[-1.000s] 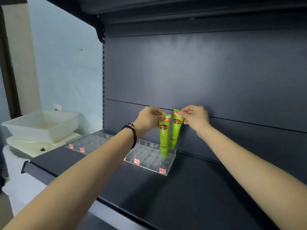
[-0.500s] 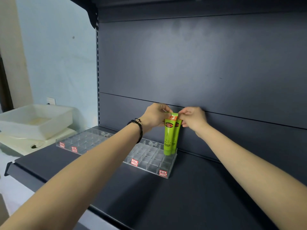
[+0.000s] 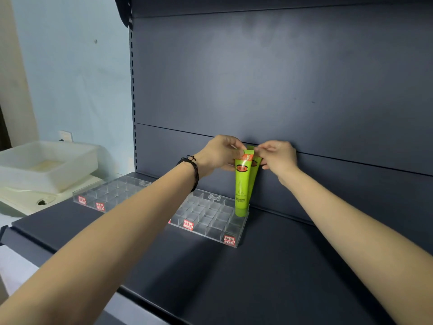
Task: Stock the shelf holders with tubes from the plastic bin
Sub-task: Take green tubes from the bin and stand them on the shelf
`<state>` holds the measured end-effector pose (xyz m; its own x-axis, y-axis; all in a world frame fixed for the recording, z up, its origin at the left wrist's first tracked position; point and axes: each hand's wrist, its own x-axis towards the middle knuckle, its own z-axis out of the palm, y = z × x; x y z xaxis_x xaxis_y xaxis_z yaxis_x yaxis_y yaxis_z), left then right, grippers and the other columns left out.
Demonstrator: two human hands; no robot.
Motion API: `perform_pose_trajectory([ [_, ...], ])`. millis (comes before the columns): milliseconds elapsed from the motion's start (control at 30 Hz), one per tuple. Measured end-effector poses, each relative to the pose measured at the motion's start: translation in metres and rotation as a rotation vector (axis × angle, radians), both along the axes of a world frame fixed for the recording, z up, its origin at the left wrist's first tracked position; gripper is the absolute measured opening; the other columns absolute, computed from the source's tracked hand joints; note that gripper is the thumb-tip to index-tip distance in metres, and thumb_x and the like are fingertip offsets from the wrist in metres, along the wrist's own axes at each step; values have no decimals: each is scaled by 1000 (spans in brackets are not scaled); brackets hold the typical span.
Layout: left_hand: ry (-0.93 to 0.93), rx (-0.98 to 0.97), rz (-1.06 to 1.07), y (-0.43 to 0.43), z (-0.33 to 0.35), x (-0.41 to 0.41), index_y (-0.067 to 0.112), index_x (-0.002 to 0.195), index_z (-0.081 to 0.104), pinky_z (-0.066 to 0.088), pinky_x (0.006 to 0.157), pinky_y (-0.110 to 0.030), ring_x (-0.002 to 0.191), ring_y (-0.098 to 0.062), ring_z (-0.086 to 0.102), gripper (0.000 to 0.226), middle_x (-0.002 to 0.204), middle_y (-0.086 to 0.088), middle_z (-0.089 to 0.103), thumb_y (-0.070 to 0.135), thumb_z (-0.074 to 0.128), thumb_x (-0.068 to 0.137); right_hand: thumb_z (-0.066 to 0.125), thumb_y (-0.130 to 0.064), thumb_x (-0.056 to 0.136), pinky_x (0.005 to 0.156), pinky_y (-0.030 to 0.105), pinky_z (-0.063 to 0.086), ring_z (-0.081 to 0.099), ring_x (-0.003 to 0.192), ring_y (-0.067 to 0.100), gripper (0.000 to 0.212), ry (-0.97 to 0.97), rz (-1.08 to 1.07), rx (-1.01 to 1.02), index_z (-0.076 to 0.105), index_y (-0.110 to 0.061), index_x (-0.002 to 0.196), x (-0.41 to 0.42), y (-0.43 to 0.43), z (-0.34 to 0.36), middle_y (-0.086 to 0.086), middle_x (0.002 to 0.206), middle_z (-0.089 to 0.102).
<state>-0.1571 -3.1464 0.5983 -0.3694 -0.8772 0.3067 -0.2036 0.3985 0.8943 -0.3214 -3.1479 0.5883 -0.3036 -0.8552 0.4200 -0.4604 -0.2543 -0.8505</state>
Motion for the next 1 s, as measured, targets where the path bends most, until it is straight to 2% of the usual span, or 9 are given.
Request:
perform_pose_trajectory([
  [167,11,-3,46,-4,-9,-6,17,79,58,58,67,-24,72,-14,62,20,93,-11,61,5,52,94,69,-11,84,51,25,49,59,57,18,12,12,20,50,65,-19,75,2,-3,-5,-1,69,65],
  [300,-12,-1,45,-5,-8,-7,17,79,58,57,70,-26,75,-16,63,19,93,-11,61,7,53,94,66,-9,83,50,24,48,62,60,19,23,62,42,75,62,-25,67,3,-4,-13,-1,69,66],
  [533,-65,-8,11,2,-7,-8,17,81,58,56,77,-31,80,-19,62,18,95,-13,61,6,52,94,62,-6,84,51,24,47,61,61,17,26,58,54,90,63,-24,65,-1,-4,-16,2,74,67],
  [767,-113,16,32,6,-16,-8,12,90,58,57,71,-26,80,-21,63,9,99,-15,61,6,52,95,74,-23,82,48,20,45,61,58,13,16,21,92,94,63,-24,69,-2,-4,-15,-1,72,67],
  [1000,-186,40,54,10,-11,-7,12,98,60,55,81,-31,89,-20,63,8,101,-11,65,12,60,90,72,-24,84,56,24,50,64,72,13,11,65,154,150,64,-24,76,-5,-2,-12,1,82,67],
])
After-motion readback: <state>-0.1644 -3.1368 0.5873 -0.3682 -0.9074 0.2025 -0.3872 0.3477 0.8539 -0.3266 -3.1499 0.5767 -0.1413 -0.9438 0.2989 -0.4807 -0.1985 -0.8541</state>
